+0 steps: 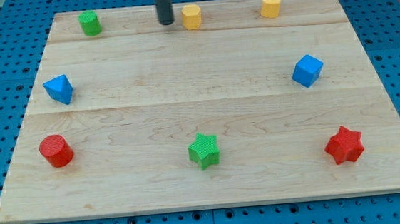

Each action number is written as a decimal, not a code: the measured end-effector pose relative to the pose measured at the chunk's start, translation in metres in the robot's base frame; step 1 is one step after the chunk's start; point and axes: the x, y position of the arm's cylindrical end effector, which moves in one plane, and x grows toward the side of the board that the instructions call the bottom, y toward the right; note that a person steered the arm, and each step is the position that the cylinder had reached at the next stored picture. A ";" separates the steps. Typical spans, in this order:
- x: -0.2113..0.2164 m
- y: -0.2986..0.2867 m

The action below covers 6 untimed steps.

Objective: Move the yellow hexagon into the yellow heart

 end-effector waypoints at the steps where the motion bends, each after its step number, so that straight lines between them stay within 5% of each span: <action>1: 0.000 0.085; 2: 0.034 0.114; 3: 0.034 0.238; 4: -0.014 0.293; 6: -0.038 0.159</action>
